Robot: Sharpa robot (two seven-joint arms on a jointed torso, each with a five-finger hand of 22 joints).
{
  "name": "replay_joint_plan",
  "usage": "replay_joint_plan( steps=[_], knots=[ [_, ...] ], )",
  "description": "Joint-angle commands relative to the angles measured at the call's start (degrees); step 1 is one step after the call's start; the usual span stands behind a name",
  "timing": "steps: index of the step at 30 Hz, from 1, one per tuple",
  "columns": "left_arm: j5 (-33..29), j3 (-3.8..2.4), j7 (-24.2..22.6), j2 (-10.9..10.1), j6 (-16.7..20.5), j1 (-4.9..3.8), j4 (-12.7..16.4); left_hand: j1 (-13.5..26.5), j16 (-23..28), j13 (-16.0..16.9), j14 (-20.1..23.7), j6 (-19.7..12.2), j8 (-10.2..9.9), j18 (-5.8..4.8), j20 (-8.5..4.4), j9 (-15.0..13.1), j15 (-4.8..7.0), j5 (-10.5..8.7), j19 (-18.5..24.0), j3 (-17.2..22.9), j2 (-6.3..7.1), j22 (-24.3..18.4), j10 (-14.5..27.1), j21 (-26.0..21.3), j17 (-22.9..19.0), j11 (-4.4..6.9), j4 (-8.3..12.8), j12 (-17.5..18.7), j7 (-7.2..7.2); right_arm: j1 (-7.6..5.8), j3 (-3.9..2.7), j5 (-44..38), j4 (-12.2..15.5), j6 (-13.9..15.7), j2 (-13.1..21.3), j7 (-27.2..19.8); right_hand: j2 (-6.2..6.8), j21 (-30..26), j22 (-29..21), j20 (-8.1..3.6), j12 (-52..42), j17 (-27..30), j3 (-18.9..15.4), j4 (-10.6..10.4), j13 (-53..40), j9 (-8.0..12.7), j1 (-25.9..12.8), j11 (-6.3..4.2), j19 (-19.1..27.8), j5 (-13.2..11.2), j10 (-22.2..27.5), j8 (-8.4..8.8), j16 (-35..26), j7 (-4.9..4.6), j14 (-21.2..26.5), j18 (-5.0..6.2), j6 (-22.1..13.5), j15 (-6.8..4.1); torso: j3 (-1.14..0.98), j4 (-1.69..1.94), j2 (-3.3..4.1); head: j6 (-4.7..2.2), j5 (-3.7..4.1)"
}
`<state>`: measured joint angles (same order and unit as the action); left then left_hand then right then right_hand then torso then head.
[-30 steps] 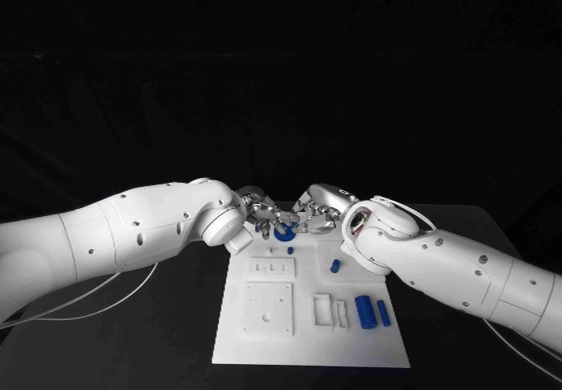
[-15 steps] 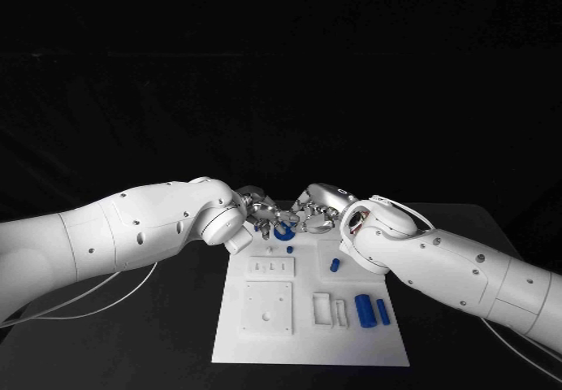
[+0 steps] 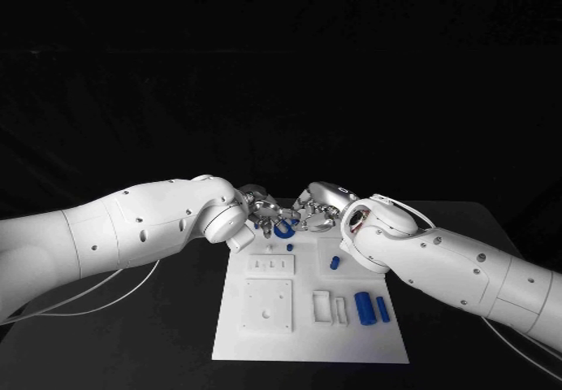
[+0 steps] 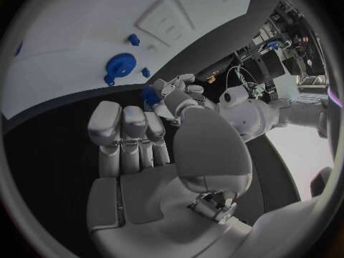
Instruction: Assemble the parts on the task board
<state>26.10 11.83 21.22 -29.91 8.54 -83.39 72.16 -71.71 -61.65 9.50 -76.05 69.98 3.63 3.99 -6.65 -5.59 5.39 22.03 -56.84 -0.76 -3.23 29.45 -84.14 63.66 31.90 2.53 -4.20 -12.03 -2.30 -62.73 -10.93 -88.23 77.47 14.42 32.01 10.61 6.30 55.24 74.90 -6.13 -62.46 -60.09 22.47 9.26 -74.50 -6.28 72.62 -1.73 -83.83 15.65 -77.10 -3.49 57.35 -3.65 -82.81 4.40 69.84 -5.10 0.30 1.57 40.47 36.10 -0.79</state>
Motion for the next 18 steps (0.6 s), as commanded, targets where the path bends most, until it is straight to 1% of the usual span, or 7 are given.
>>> replay_joint_plan(
  steps=[1, 7, 10, 13, 14, 15, 18],
  knots=[
    [-1.10, -0.25, -1.67, 0.67, -1.57, -0.12, 0.48, -0.58, -0.29, -0.03, -0.27, 0.61, 0.10, -1.04, 0.05, -0.31, 0.09, 1.41, -0.02, 1.01, 0.33, 0.11, -2.60, -0.11, 0.12, -0.20, 0.63, 0.01, 0.35, 0.15, 0.13, -0.47, 0.53, -0.42, -0.51, -1.07, -0.29, -0.26, 6.71, -0.39, -0.05, -0.04, 0.12, -0.01, -0.03, -0.12, 0.11, -0.19, -2.80, 0.29, -0.31, -0.15, -0.12, 0.06, -0.12, 0.17, 0.32, -0.34, 0.00, 0.10, -0.01, 0.13, 0.07],
    [-0.88, -0.24, -1.63, 0.83, -1.58, -0.04, 0.34, -1.98, -0.35, -0.49, -0.37, 1.22, 0.14, -1.08, -0.07, -1.36, 0.19, 2.41, -0.01, 3.50, -0.30, 0.29, -2.65, -0.07, 0.20, -0.12, 3.95, -0.09, 0.55, 0.19, 0.13, -0.49, 0.33, -0.59, -0.70, -0.99, -0.29, -0.26, 6.71, -0.39, -0.05, -0.04, 0.12, -0.01, -0.03, -0.12, 0.11, -0.19, -2.80, 0.29, -0.31, -0.15, -0.12, 0.06, -0.12, 0.17, 0.32, -0.34, 0.02, 0.07, -0.03, 0.15, 0.16],
    [-0.84, -0.25, -1.66, 0.97, -1.41, 0.01, 0.27, -2.19, -0.79, -0.95, -0.70, 1.68, 0.18, -1.00, -0.17, -2.72, 0.30, 2.81, -0.05, 4.79, -0.42, 0.60, -2.70, 0.25, 0.45, -0.05, 6.64, -0.33, 0.64, 0.20, 0.13, -0.50, 0.30, -0.64, -0.77, -0.98, -0.29, -0.26, 6.71, -0.39, -0.05, -0.04, 0.12, -0.01, -0.03, -0.12, 0.11, -0.19, -2.80, 0.29, -0.31, -0.15, -0.12, 0.06, -0.12, 0.17, 0.32, -0.34, 0.01, 0.07, -0.04, 0.21, 0.10],
    [-0.82, -0.25, -1.74, 1.11, -1.17, 0.05, 0.19, -2.14, -0.99, -1.20, -0.75, 1.89, 0.20, -0.98, -0.22, -3.71, 0.35, 2.80, 0.02, 5.50, -0.47, 0.77, -2.70, 0.38, 0.58, 0.01, 7.97, -0.55, 0.72, 0.21, 0.13, -0.50, 0.28, -0.73, -0.83, -0.96, -0.29, -0.26, 6.71, -0.39, -0.05, -0.04, 0.12, -0.01, -0.03, -0.12, 0.11, -0.19, -2.80, 0.29, -0.31, -0.15, -0.12, 0.06, -0.12, 0.17, 0.32, -0.34, 0.03, 0.08, -0.05, 0.26, 0.16],
    [-0.82, -0.25, -1.78, 1.15, -1.05, 0.07, 0.16, -2.76, -1.08, -1.27, -0.84, 1.96, 0.18, -0.97, -0.31, -4.00, 0.42, 0.01, 0.00, 6.57, -0.73, 0.82, -2.74, 0.44, 0.64, 0.08, 8.65, -0.64, 0.74, 0.21, 0.13, -0.51, 0.27, -0.76, -0.85, -0.94, -0.29, -0.26, 6.71, -0.39, -0.05, -0.04, 0.12, -0.01, -0.03, -0.12, 0.11, -0.19, -2.80, 0.29, -0.31, -0.15, -0.12, 0.06, -0.12, 0.17, 0.32, -0.34, 0.02, 0.06, -0.06, 0.30, 0.14],
    [-0.82, -0.25, -1.80, 1.19, -0.94, 0.08, 0.15, -2.03, -1.33, -1.37, -1.07, 1.89, 0.05, -1.00, -0.33, -4.64, 0.41, -0.69, 0.07, 8.68, -0.25, 0.94, -2.78, 0.56, 0.77, 0.08, 9.05, -0.91, 0.72, 0.21, 0.13, -0.52, 0.26, -0.79, -0.86, -0.92, -0.29, -0.26, 6.71, -0.39, -0.05, -0.04, 0.12, -0.01, -0.03, -0.12, 0.11, -0.19, -2.80, 0.29, -0.31, -0.15, -0.12, 0.06, -0.12, 0.17, 0.32, -0.34, 0.03, 0.04, -0.05, 0.34, 0.09],
    [-0.90, -0.25, -1.92, 1.25, -0.37, 0.13, 0.12, -0.57, -1.56, -1.26, -1.27, 2.68, 0.22, -0.96, -0.52, -6.71, 0.64, 1.33, 0.03, 11.70, 1.39, 1.16, -2.78, 0.78, 0.96, 0.35, 9.89, -2.16, 0.95, 0.21, 0.14, -0.57, 0.16, -0.88, -0.89, -0.85, -0.24, -0.38, 6.69, -0.39, 0.08, -0.05, 0.21, 0.02, 0.03, -0.14, 0.02, -0.18, -2.80, 0.26, -0.23, -0.13, -0.17, 0.05, -0.12, 0.18, 0.22, -0.34, 0.02, 0.02, -0.04, 0.29, 0.16]
  ],
)
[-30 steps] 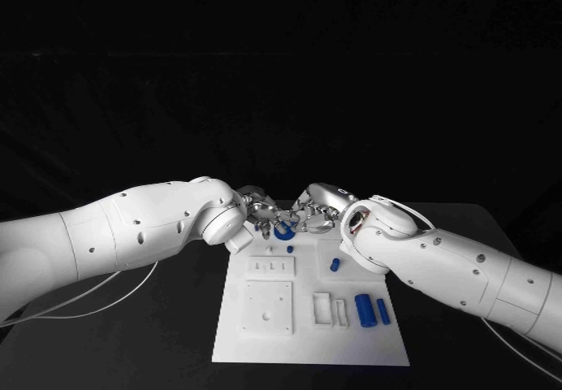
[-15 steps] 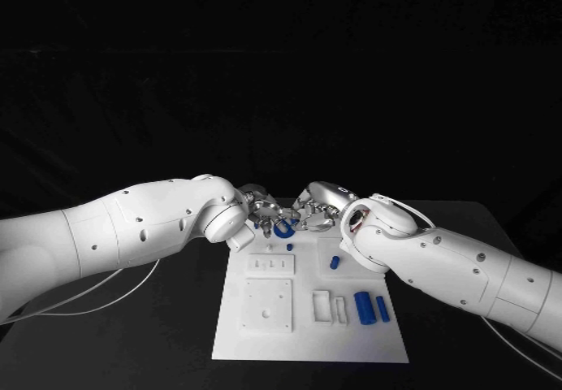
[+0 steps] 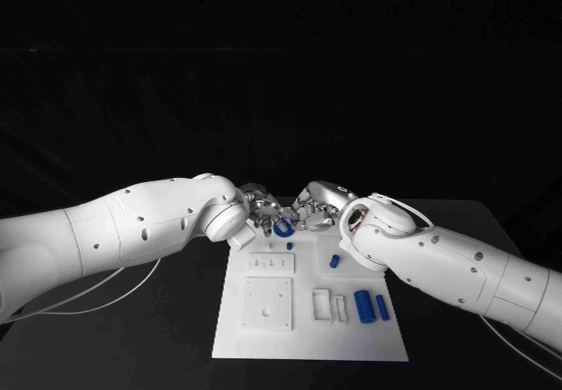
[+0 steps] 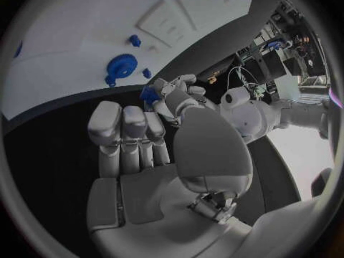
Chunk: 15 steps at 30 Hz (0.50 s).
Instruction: Assemble the parts on the task board
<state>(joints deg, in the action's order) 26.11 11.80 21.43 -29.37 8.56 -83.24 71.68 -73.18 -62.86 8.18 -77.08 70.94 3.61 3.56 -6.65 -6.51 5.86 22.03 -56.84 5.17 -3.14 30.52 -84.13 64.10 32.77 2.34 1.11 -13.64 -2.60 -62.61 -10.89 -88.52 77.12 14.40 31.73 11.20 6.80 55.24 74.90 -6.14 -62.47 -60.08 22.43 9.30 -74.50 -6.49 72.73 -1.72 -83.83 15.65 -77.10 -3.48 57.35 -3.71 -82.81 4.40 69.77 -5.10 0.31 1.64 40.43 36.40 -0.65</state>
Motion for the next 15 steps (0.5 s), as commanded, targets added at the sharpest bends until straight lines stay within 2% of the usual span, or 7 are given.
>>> replay_joint_plan(
  steps=[1, 4, 11, 15],
  knots=[
    [-0.97, -0.22, -2.17, 0.72, -0.19, 0.00, 0.58, 1.27, -0.49, 0.18, -0.44, 2.02, 0.33, -0.53, -0.58, -6.31, 0.28, 2.63, -0.04, 6.18, 1.61, 0.15, -2.76, 0.41, 0.17, 0.61, 4.63, -1.04, 1.32, 0.09, 0.10, -0.30, 0.43, -0.88, -0.61, -1.43, -0.74, -0.38, 6.69, -0.39, 0.08, -0.06, 0.25, -0.01, 0.03, 0.07, -0.10, -0.18, -2.80, 0.27, -0.23, -0.14, -0.17, 0.10, -0.12, 0.18, 0.29, -0.35, 0.02, -0.03, -0.01, 0.03, 0.06],
    [-1.14, -0.22, -2.30, 0.71, 0.33, 0.04, 0.58, 2.57, -0.80, 0.65, -0.85, 3.13, 0.46, -0.67, -0.92, -9.29, 0.62, 4.27, -0.20, 7.54, 2.99, 0.34, -2.79, 0.63, 0.45, 1.05, 4.93, -3.26, 1.90, 0.10, 0.10, -0.37, 0.11, -0.90, -0.60, -1.38, -0.67, -0.33, 6.70, -0.38, 0.25, 0.00, 0.20, -0.04, 0.12, 0.09, -0.17, -0.17, -2.80, 0.28, -0.13, -0.13, -0.25, 0.09, -0.09, 0.17, 0.18, -0.33, 0.02, 0.01, -0.05, 0.02, 0.08],
    [-1.49, -0.22, -2.48, 0.65, 1.09, 0.10, 0.72, 3.82, -1.36, 1.83, -1.61, 4.52, 0.30, -1.05, -1.63, -16.22, 1.30, 6.62, -0.60, 9.28, 4.42, 0.74, -2.73, 1.04, 1.16, 1.84, 5.13, -8.10, 2.77, 0.11, 0.11, -0.35, -0.56, -0.74, -0.61, -1.53, -0.53, -0.50, 6.67, -0.33, 0.49, 0.05, 0.06, -0.25, 0.27, 0.31, -0.41, -0.08, -2.79, 0.30, 0.00, -0.10, -0.34, -0.04, -0.10, 0.19, -0.50, -0.27, 0.00, 0.02, -0.04, -0.04, 0.13],
    [-1.78, -0.22, -2.59, 0.57, 1.44, 0.13, 0.78, 4.12, -1.99, 2.63, -2.06, 5.33, 0.44, -1.15, -1.84, -18.30, 1.56, 7.42, -0.72, 9.48, 4.80, 0.88, -2.79, 1.19, 1.66, 2.14, 5.14, -10.28, 3.15, 0.14, 0.11, 0.10, -0.69, -0.32, -0.52, -1.95, -0.18, -0.70, 6.61, -0.25, 0.91, 0.17, -0.48, -0.79, 0.55, 0.80, -0.93, 0.11, -2.78, 0.06, 0.19, -0.07, -0.48, -0.33, -0.10, 0.24, -1.89, -0.15, -0.01, 0.01, -0.03, -0.04, 0.16]
  ],
)
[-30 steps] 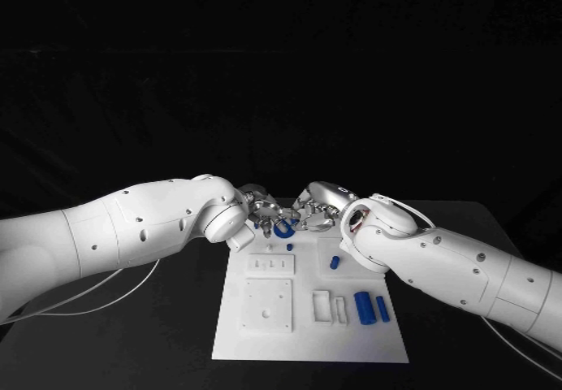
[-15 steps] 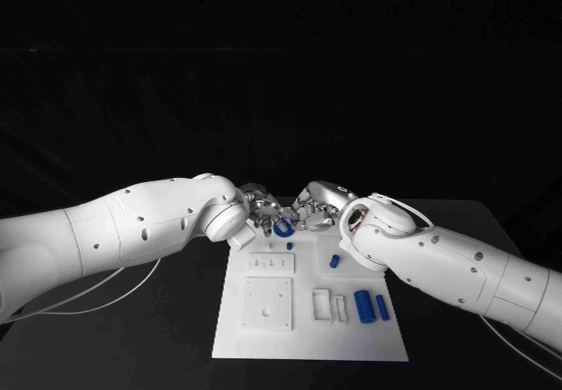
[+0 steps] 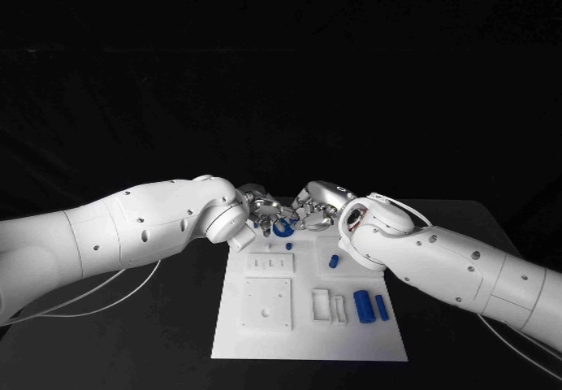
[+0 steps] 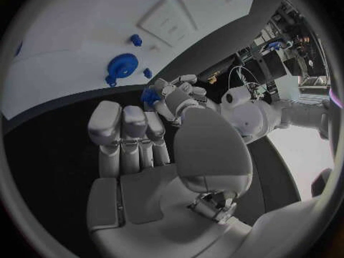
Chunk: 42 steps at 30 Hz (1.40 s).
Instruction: Assemble the parts on the task board
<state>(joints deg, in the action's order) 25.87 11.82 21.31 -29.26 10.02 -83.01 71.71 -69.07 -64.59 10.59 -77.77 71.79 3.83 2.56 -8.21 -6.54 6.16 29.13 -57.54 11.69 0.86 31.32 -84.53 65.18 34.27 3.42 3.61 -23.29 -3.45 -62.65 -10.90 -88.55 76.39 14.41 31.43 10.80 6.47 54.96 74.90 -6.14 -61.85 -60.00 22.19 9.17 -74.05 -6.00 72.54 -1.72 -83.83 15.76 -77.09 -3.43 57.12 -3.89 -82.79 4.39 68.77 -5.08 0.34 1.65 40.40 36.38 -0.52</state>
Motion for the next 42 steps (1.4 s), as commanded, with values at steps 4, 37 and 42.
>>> replay_joint_plan(
  steps=[4, 37, 42],
  knots=[
    [-1.72, -0.23, -2.64, 0.34, 0.42, -0.07, 0.75, 0.34, -0.74, 0.74, -1.42, 4.67, 0.04, -0.28, -0.51, -21.51, 1.46, 1.08, -0.08, 3.50, 1.21, 0.34, -2.30, 0.37, 0.76, 1.24, 2.71, -2.08, 4.26, 0.24, 0.13, 0.66, 0.07, 0.27, -0.01, -2.10, 0.67, -0.55, 6.59, -0.04, 0.77, 0.17, -1.46, -1.49, 0.45, 1.22, -1.02, 0.48, -2.84, -0.31, 0.41, -0.14, -0.35, -0.72, -0.13, 0.34, -3.23, 0.09, -0.03, 0.01, 0.01, 0.04, 0.04],
    [2.34, 0.03, 1.51, -2.20, -2.96, 0.20, 0.24, 1.49, -8.24, 4.47, -3.59, 7.51, 0.21, -0.29, -1.06, -36.18, 2.15, -1.81, -0.52, 3.25, -0.12, 2.09, -2.35, 2.03, 10.00, 2.05, 1.15, -10.80, 5.99, 1.42, -0.82, 11.51, 2.24, 1.30, 11.22, -9.57, 0.67, -3.16, 6.28, 1.34, 5.19, 2.31, -16.94, -6.67, 6.35, 2.47, 3.21, 2.18, -2.67, 3.06, 3.98, -0.05, -1.71, -3.08, 1.06, 1.25, -14.64, 1.35, -0.04, -0.06, -0.10, 0.04, -0.17],
    [3.54, 0.56, 2.63, -2.69, -4.61, 0.21, 0.43, 1.37, -9.08, 2.76, -3.84, 7.87, 0.14, -0.43, -1.07, -42.20, 2.17, -3.64, -0.47, 2.17, -1.19, 2.17, -2.33, 1.91, 10.78, 1.84, 0.07, -12.58, 6.27, 1.42, -1.82, 12.35, 2.22, 1.28, 12.17, -9.94, 0.49, -3.21, 6.27, 1.32, 5.30, 2.34, -16.84, -6.46, 6.54, 2.41, 2.97, 2.12, -2.67, 3.51, 4.02, -0.11, -1.68, -3.01, 1.03, 1.26, -13.66, 1.33, -0.06, 0.04, -0.08, 0.26, -0.13]
  ],
)
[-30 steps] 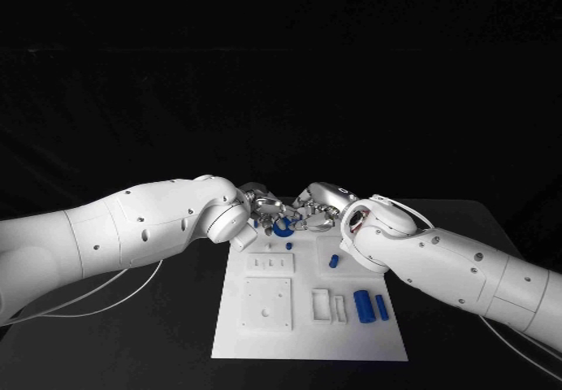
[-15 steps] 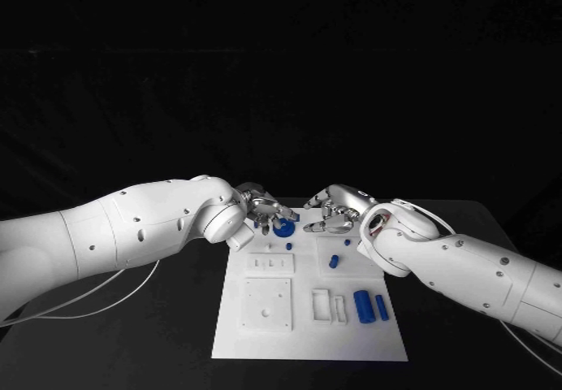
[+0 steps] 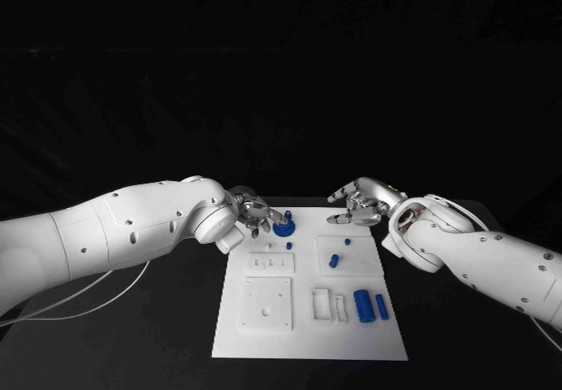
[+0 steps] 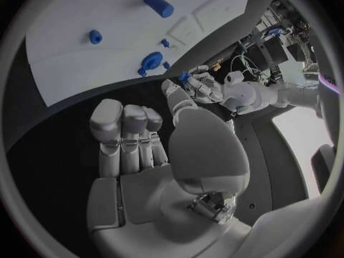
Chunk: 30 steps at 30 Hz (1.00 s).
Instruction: Assemble the parts on the task board
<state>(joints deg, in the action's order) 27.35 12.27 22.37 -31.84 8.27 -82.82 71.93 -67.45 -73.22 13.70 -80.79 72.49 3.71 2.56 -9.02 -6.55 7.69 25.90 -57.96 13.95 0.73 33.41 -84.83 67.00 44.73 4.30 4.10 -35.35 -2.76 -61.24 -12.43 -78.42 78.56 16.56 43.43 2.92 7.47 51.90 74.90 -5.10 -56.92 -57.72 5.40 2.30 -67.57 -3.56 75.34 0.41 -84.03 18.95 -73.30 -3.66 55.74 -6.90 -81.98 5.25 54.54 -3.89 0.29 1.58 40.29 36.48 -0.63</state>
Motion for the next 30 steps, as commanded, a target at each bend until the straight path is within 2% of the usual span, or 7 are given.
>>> replay_joint_plan(
  steps=[1, 4, 7, 13, 16, 21, 30],
  knots=[
    [2.28, 0.24, 1.80, -0.21, -3.17, 0.02, 0.26, -0.19, -0.64, -0.68, -0.81, 7.21, 0.20, -0.41, -0.24, -43.34, 0.64, -0.54, -0.09, -0.23, -1.21, 0.11, -2.00, 0.10, 0.54, 0.96, -0.60, -0.83, 5.62, 0.02, -0.51, 2.45, -0.10, -0.81, 0.22, -2.11, -0.51, -0.15, 6.27, 0.28, 0.36, 0.10, -0.04, 0.46, 0.10, -0.03, 0.11, -0.01, -2.47, 0.49, 0.22, 0.13, -0.34, 0.00, 0.22, 0.40, 0.56, 0.13, -0.05, 0.14, 0.03, 0.23, -0.04],
    [2.94, 0.60, 2.45, -0.49, -4.17, 0.02, 0.46, 0.16, -1.10, -1.40, -0.92, 7.42, 0.16, -0.39, -0.20, -45.57, 0.63, -1.11, -0.12, -0.26, -2.05, 0.17, -2.05, 0.10, 1.10, 0.97, -1.02, -1.50, 5.78, 0.02, -1.12, 3.10, -0.73, -0.67, 0.17, -2.12, -0.55, -0.15, 6.26, 0.27, 0.38, 0.09, 0.05, 0.54, 0.15, -0.03, 0.05, -0.03, -2.49, 1.02, 0.22, 0.13, -0.30, 0.01, 0.18, 0.41, 0.67, 0.11, -0.08, 0.26, 0.09, 0.37, -0.14],
    [3.93, 0.93, 3.31, -0.85, -5.45, 0.02, 0.92, 1.17, -1.67, -1.95, -1.06, 7.66, 0.18, -0.34, -0.18, -47.10, 0.64, -1.34, -0.20, 0.12, -3.00, 0.29, -2.05, 0.18, 1.81, 1.03, -0.90, -2.26, 5.90, 0.01, -2.49, 3.51, -1.68, -0.68, -0.20, -1.97, -0.54, -0.23, 6.24, 0.26, 0.46, 0.16, 0.23, 0.73, 0.26, -0.03, 0.02, -0.05, -2.49, 1.92, 0.28, 0.13, -0.37, 0.00, 0.19, 0.41, 0.68, 0.10, -0.14, 0.29, 0.19, 0.71, -0.36],
    [5.63, 1.35, 4.17, -1.12, -7.00, 0.03, 1.53, 2.27, -2.23, -2.71, -1.15, 7.93, 0.17, -0.21, 0.16, -48.94, 0.54, -1.31, -1.80, 0.33, -3.50, 0.56, -2.06, -1.66, 2.53, 1.07, -0.19, -3.05, 6.03, -1.01, -4.39, 4.46, -3.46, -0.72, -0.68, -1.41, -0.45, -0.27, 6.24, 0.26, 0.57, 0.23, 0.37, 1.04, 0.43, -0.05, -0.09, -0.07, -2.46, 2.82, 0.35, 0.12, -0.43, 0.02, 0.23, 0.40, 0.99, 0.09, 0.05, 0.21, 0.11, 1.41, -0.34],
    [6.54, 1.44, 4.35, -1.10, -7.34, 0.07, 1.74, 2.44, -2.34, -3.05, -1.16, 7.97, 0.13, -0.47, 0.14, -49.55, 0.54, -0.99, -2.78, 0.43, -3.54, 2.10, -2.05, -3.62, 2.70, 1.07, 0.17, -3.37, 6.07, -1.97, -4.77, 4.81, -4.24, -0.72, -0.90, -1.18, -0.44, -0.26, 6.25, 0.25, 0.56, 0.24, 0.47, 1.18, 0.46, -0.07, -0.11, -0.09, -2.46, 3.33, 0.34, 0.08, -0.43, 0.04, 0.25, 0.40, 1.33, 0.09, 0.12, 0.04, 0.12, 1.79, -0.34],
    [7.96, 1.49, 4.72, -0.90, -7.78, 0.26, 1.98, 2.93, -2.61, -3.20, -1.25, 8.10, 0.14, -0.50, 0.16, -49.98, 0.55, -0.05, -3.45, 0.90, -3.47, 5.39, -2.01, -5.66, 3.12, 1.10, 0.87, -3.79, 6.10, -3.00, -5.00, 5.03, -5.05, -0.59, -1.23, -0.98, -0.40, -0.23, 6.26, 0.24, 0.50, 0.22, 0.62, 1.36, 0.47, -0.07, -0.20, -0.11, -2.46, 3.69, 0.32, 0.10, -0.40, 0.06, 0.24, 0.39, 1.55, 0.08, 0.04, 0.12, 0.14, 2.33, -0.23],
    [9.73, 1.50, 5.57, -0.65, -8.20, 0.63, 2.12, 3.99, -3.31, -3.56, -1.55, 8.65, 0.28, -0.57, 0.10, -51.40, 0.61, 0.31, -4.91, 1.20, -3.62, 11.36, -2.06, -9.28, 3.83, 1.21, 1.26, -4.76, 6.33, -3.46, -5.08, 5.13, -5.74, -0.44, -1.60, -0.68, -0.32, -0.15, 6.27, 0.22, 0.55, 0.24, 0.88, 1.65, 0.58, -0.09, -0.33, -0.15, -2.45, 4.58, 0.37, 0.08, -0.41, 0.08, 0.26, 0.37, 1.92, 0.05, 0.00, 0.16, 0.16, 2.97, -0.39]
  ],
)
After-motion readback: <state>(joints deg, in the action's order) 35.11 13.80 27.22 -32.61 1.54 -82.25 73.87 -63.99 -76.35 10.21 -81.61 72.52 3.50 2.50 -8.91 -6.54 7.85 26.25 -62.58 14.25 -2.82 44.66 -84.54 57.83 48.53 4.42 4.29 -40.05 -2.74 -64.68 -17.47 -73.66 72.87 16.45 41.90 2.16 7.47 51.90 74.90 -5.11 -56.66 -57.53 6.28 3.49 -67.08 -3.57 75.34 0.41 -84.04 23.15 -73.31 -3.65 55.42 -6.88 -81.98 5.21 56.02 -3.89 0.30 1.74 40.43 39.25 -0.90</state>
